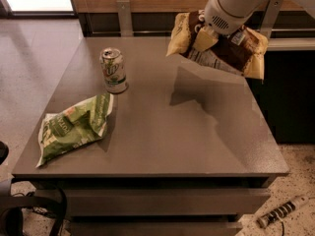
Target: Move brown chip bag near green jalapeno chip bag
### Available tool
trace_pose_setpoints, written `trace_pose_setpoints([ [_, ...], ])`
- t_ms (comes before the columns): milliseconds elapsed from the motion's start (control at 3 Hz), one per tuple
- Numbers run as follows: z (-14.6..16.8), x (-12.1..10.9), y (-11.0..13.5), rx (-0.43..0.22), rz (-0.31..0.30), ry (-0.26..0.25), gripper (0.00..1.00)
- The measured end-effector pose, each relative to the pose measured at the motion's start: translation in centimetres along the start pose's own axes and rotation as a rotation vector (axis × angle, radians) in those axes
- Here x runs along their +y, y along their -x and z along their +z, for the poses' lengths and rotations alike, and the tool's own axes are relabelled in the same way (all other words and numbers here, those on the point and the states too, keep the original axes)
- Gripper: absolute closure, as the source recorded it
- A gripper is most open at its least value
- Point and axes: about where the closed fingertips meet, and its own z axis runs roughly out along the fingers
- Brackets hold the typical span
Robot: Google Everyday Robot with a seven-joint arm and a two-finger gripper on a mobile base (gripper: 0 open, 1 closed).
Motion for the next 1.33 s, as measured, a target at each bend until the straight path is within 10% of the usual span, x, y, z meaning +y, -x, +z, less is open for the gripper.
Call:
trace_pose_setpoints([
  [667,-4.4,8.9,-1.0,-0.027,-0.043,-0.022,1.00],
  [1333,-3.6,14.7,-0.6,0.008,-0.121,0.089,1.00],
])
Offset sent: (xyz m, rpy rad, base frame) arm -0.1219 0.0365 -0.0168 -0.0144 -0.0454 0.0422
